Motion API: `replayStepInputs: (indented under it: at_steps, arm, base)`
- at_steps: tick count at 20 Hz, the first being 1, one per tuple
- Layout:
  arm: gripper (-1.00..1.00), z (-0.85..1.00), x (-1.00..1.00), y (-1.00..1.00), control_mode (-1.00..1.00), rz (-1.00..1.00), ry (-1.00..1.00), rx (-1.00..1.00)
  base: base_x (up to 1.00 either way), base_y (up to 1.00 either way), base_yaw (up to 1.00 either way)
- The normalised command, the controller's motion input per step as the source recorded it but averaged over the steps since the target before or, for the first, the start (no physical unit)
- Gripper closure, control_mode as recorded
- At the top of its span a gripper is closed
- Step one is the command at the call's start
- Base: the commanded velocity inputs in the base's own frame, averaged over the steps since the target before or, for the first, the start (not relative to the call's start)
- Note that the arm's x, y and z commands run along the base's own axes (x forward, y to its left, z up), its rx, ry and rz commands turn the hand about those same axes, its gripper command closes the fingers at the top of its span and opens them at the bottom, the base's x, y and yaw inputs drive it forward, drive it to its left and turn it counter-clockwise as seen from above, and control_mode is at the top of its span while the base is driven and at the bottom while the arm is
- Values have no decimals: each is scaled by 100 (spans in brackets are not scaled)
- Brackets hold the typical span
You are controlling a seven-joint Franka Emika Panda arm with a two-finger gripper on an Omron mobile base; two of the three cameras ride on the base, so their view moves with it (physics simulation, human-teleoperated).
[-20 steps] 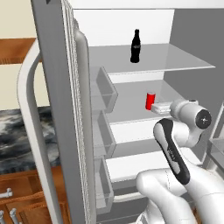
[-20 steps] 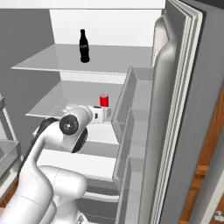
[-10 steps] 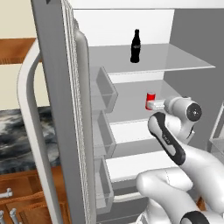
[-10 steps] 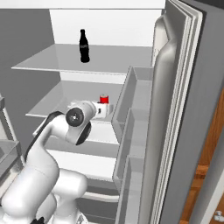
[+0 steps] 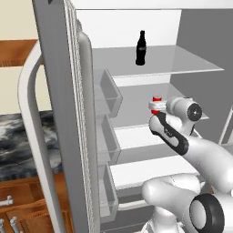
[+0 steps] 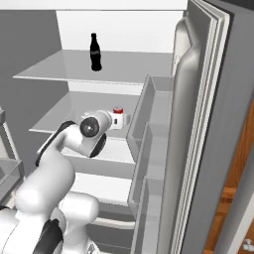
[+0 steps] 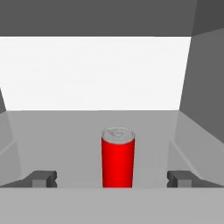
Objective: Open the fridge, grab two sodas, and place both sodas inside the bowl with ice on the dining counter.
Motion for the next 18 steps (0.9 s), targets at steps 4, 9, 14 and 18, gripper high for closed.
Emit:
replayStepInputs:
  at_steps: [4,9,14,18]
  arm:
    - [-100,-12,34,0,-100,0,0,0]
    - [-100,-13,25,-1,-100,0,0,0]
    - [-100,-12,20,-8,-100,0,0,0]
    - [-100,-13,17,-13,-100,0,0,0]
  base:
    - [0,0,0]
    - [0,0,0]
    - [0,0,0]
    - [0,0,0]
